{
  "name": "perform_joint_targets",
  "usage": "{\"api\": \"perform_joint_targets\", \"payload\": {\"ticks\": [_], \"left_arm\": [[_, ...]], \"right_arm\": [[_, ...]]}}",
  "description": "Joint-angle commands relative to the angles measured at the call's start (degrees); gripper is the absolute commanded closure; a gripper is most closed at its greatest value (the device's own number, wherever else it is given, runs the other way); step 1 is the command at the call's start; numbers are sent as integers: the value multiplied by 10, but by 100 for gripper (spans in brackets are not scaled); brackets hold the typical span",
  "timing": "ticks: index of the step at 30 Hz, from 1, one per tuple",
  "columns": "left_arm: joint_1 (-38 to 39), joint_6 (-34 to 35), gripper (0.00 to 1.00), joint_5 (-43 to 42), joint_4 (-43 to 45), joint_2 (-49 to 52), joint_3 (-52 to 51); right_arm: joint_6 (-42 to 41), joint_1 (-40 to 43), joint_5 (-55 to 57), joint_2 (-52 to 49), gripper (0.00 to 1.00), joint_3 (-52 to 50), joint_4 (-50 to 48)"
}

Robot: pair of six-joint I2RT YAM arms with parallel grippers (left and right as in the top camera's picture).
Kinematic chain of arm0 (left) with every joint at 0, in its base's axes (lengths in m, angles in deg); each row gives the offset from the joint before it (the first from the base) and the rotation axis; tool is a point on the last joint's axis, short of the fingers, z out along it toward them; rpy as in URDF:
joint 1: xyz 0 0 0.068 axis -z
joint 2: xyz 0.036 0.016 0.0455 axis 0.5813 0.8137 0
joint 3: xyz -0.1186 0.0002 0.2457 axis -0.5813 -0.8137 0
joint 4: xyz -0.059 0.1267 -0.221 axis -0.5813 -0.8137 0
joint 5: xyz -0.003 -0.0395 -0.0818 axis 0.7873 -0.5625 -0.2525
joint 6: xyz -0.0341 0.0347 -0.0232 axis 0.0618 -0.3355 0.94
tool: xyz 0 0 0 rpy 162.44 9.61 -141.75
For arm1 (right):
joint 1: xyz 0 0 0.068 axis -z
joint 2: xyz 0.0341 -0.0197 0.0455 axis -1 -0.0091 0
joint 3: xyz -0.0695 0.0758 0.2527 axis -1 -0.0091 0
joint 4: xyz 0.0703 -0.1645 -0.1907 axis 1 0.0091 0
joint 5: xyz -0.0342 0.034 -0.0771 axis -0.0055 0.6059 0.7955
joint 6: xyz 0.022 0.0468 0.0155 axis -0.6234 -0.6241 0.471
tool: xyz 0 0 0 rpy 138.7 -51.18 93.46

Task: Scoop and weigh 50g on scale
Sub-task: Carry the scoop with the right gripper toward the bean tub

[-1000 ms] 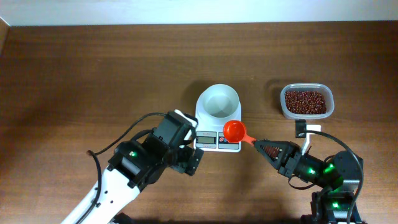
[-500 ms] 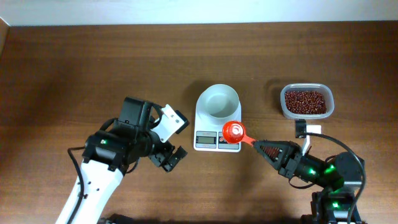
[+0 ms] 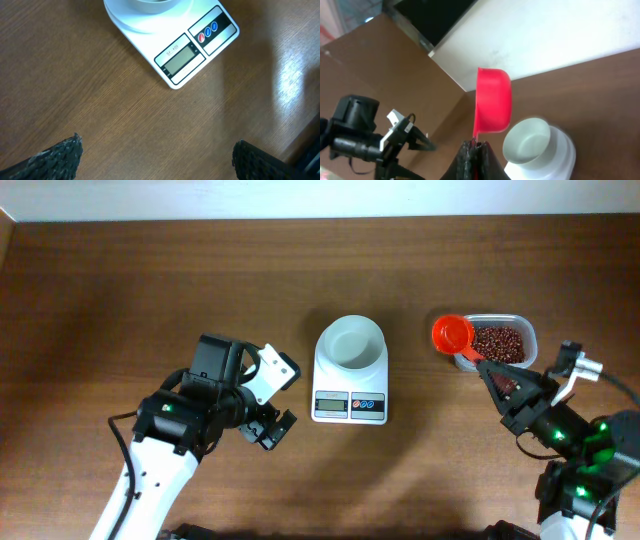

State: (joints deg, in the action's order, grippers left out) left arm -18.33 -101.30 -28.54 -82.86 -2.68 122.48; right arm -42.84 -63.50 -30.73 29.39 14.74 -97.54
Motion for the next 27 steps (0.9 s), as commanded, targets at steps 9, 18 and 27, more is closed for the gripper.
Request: {"api": "perform_joint_targets", "payload": {"ticks": [9, 18, 27], "left_arm": [[-2, -5, 1, -15, 4, 0, 11], [-2, -8, 1, -15, 21, 0, 10], [-2, -50, 1, -36, 17, 0, 10]], "right_arm": [[374, 2, 203, -18, 96, 127, 628], [462, 2, 311, -18, 96, 356, 850], [461, 2, 303, -18, 96, 356, 857]]}}
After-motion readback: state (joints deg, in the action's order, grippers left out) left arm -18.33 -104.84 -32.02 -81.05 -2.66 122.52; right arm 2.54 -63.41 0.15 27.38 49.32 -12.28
